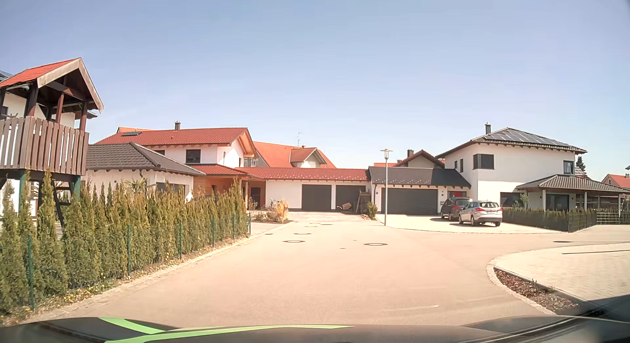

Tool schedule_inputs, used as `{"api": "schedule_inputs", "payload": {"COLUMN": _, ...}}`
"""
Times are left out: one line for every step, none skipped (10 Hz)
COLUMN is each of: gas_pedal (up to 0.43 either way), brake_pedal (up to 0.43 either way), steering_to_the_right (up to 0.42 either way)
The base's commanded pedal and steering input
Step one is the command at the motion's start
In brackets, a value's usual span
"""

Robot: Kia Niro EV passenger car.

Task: Follow the waypoints while adhering to traffic rules and regulations

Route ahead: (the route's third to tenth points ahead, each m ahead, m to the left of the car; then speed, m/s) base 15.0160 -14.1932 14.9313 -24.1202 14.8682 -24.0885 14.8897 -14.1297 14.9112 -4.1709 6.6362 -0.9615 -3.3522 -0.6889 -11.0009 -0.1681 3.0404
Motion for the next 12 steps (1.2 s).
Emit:
{"api": "schedule_inputs", "payload": {"gas_pedal": 0.067, "brake_pedal": 0.0, "steering_to_the_right": -0.016}}
{"api": "schedule_inputs", "payload": {"gas_pedal": 0.067, "brake_pedal": 0.0, "steering_to_the_right": -0.011}}
{"api": "schedule_inputs", "payload": {"gas_pedal": 0.067, "brake_pedal": 0.0, "steering_to_the_right": -0.005}}
{"api": "schedule_inputs", "payload": {"gas_pedal": 0.067, "brake_pedal": 0.0, "steering_to_the_right": 0.0}}
{"api": "schedule_inputs", "payload": {"gas_pedal": 0.067, "brake_pedal": 0.0, "steering_to_the_right": 0.003}}
{"api": "schedule_inputs", "payload": {"gas_pedal": 0.067, "brake_pedal": 0.0, "steering_to_the_right": 0.006}}
{"api": "schedule_inputs", "payload": {"gas_pedal": 0.067, "brake_pedal": 0.0, "steering_to_the_right": 0.01}}
{"api": "schedule_inputs", "payload": {"gas_pedal": 0.067, "brake_pedal": 0.0, "steering_to_the_right": 0.015}}
{"api": "schedule_inputs", "payload": {"gas_pedal": 0.067, "brake_pedal": 0.0, "steering_to_the_right": 0.019}}
{"api": "schedule_inputs", "payload": {"gas_pedal": 0.067, "brake_pedal": 0.0, "steering_to_the_right": 0.024}}
{"api": "schedule_inputs", "payload": {"gas_pedal": 0.067, "brake_pedal": 0.0, "steering_to_the_right": 0.03}}
{"api": "schedule_inputs", "payload": {"gas_pedal": 0.067, "brake_pedal": 0.0, "steering_to_the_right": 0.045}}
